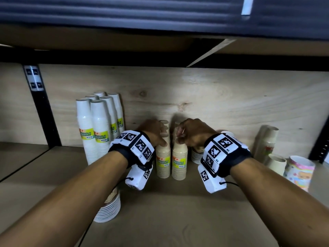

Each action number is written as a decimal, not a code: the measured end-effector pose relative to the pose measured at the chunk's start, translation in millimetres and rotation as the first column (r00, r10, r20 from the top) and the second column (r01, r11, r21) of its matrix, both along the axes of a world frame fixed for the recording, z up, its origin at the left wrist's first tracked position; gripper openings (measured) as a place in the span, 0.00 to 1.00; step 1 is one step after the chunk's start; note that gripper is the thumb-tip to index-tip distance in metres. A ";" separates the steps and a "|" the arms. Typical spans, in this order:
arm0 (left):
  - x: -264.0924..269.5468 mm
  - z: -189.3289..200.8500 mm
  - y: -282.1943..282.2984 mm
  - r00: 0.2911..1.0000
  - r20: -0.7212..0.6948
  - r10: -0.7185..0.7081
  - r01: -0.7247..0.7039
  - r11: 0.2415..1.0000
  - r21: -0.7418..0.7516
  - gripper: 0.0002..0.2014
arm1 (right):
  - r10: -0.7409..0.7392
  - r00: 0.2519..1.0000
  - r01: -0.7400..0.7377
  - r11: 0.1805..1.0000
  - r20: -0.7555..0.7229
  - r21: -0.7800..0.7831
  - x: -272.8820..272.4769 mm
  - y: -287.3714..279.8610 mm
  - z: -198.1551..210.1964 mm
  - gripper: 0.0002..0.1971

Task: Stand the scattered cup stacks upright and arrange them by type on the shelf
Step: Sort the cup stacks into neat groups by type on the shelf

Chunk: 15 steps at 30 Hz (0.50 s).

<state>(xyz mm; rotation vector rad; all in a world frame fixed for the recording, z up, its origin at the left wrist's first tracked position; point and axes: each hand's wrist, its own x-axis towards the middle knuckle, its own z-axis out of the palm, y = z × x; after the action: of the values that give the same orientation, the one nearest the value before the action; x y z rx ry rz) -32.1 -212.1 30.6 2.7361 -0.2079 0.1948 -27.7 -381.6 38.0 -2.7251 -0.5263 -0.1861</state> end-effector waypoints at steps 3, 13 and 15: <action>-1.2 -2.6 -2.6 1.000 0.030 -0.007 0.008 1.000 -0.009 0.24 | -0.013 1.000 0.013 1.000 0.014 0.009 2.1 -0.6 -4.4 0.09; -0.7 -2.0 -3.9 0.998 0.033 -0.045 0.047 0.997 -0.064 0.23 | 0.035 0.999 -0.034 0.999 -0.032 0.018 0.6 -6.5 -1.3 0.08; 1.6 -5.8 -5.0 0.999 -0.012 -0.038 0.035 0.982 -0.187 0.23 | 0.028 0.999 -0.027 0.999 -0.030 0.037 0.1 -7.1 -2.8 0.08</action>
<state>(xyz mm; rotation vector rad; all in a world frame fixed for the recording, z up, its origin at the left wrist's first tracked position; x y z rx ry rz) -30.5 -217.2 24.8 2.5451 -0.2234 0.1737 -27.7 -388.6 35.2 -2.6798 -0.5459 -0.1447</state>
